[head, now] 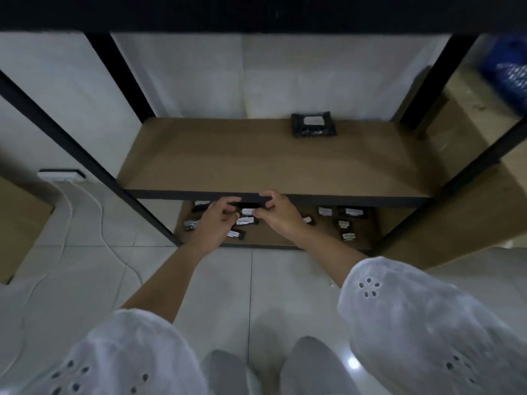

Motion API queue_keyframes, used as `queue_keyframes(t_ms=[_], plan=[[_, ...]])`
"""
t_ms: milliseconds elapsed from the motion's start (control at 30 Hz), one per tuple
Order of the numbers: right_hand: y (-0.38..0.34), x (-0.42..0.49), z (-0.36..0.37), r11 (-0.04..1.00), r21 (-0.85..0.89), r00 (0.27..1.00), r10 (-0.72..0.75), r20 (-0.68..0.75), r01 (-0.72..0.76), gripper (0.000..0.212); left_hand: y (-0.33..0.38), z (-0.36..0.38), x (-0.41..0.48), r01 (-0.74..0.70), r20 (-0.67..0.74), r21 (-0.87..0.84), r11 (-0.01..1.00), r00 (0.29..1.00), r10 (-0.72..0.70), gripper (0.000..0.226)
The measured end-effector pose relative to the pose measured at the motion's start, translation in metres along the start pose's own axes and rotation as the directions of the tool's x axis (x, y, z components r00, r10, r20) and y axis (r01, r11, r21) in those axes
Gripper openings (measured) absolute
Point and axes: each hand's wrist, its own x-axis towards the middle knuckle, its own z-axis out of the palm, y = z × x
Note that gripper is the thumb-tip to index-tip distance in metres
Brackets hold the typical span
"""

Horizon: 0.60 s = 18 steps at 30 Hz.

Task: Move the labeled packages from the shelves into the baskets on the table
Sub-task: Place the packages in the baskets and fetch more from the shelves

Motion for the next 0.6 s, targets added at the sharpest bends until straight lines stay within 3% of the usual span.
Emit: queue_keyframes(t_ms=[367, 600], plan=[[0.211, 0.176, 0.131, 0.996, -0.061, 0.998, -0.06, 0.007, 0.06, 0.043, -0.244, 0.125, 0.131, 0.011, -0.107, -0.015, 1.0, 0.994, -0.013, 0.024], [0.298, 0.25, 0.172, 1.0, -0.007, 0.999, -0.021, -0.032, 0.021, 0.04, -0.349, 0.17, 0.192, 0.157, -0.221, 0.329, 0.931, 0.972, -0.086, 0.031]])
